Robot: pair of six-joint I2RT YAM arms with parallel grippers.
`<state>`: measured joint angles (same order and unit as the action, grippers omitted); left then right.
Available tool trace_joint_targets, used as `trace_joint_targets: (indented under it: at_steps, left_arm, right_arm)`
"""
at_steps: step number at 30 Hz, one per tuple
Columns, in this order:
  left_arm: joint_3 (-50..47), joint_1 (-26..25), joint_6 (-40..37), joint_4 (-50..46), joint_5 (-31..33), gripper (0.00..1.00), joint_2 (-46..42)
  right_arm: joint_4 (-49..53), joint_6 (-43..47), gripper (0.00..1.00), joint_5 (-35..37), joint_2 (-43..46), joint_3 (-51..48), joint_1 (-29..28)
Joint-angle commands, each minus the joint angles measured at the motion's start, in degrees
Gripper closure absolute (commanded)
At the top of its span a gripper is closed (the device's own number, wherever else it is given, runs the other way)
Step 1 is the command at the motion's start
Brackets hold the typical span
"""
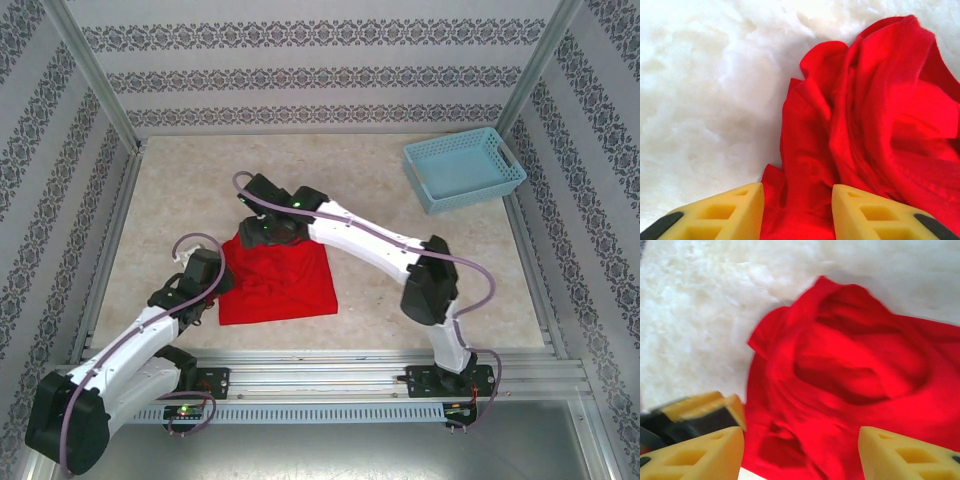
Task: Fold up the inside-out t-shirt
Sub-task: Fold the T-shirt at the center of the table, then smooth out the T-shirt at the center of the table.
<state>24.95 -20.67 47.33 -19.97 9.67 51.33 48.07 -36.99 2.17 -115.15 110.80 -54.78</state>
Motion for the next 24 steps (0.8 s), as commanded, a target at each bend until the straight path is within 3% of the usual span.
trace_joint_targets:
  at_steps: [1,7,13,20,24]
  left_arm:
    - [6.22,-3.58,-3.27,-6.36,2.15,0.57,2.90]
    - [15.24,-17.57,-5.10,-7.62,9.71,0.50,12.48]
    - [18.52,-20.91,-3.88,-4.25,6.80,0.43,24.09]
    - [13.59,-19.71,0.92,-4.38,8.59,0.86,24.04]
    - [7.88,-17.13,3.63,-6.20,9.97,0.98,15.70]
  right_arm:
    - [-2.09,4.58,0.38,4.72,6.57,-8.85,3.94]
    - [-9.32,6.23,0.38,-0.25,7.06,-19.17,9.70]
    - [-13.31,5.10,0.38,-2.73,1.24,-20.63,11.40]
    - [-16.41,3.89,0.38,-3.70,-2.70,-23.32,12.27]
    - [-19.10,2.83,0.41,-3.95,-2.49,-27.26,13.60]
